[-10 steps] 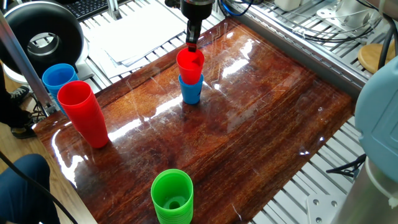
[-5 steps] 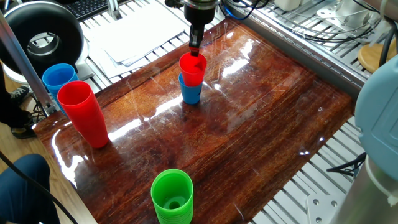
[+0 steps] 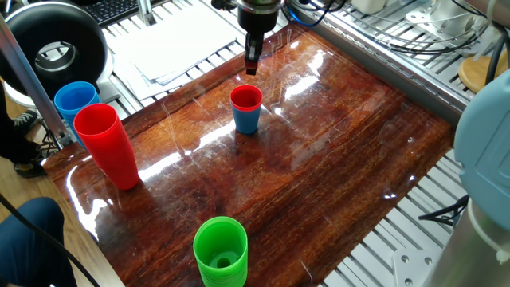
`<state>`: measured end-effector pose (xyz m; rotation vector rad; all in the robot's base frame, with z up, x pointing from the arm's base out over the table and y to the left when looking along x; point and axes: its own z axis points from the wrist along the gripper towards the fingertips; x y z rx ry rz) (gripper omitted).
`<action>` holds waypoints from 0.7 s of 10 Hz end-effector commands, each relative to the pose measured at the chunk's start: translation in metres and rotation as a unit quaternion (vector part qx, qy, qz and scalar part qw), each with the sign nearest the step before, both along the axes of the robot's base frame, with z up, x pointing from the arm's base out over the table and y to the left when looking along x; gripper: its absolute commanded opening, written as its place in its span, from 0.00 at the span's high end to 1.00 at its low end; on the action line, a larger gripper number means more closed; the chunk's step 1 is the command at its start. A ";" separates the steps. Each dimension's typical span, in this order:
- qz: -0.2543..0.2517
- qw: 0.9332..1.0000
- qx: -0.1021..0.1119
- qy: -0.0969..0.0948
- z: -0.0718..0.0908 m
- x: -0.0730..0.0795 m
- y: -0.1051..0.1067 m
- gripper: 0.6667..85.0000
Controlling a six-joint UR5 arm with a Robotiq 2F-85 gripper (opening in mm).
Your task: Stack the cups
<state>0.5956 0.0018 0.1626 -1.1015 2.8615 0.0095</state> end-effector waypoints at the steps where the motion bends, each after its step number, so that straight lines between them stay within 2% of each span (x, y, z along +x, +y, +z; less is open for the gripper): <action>1: -0.036 0.999 -0.013 0.008 0.010 -0.003 0.000 0.99; 2: -0.068 0.997 -0.001 0.022 0.014 -0.011 0.008 0.99; 3: -0.093 0.995 0.013 0.028 0.017 -0.014 0.015 0.99; 5: -0.146 0.988 0.021 0.034 0.025 -0.020 0.018 0.99; 6: -0.165 0.985 0.025 0.039 0.030 -0.026 0.020 0.99; 7: -0.169 0.985 0.025 0.037 0.034 -0.028 0.020 0.99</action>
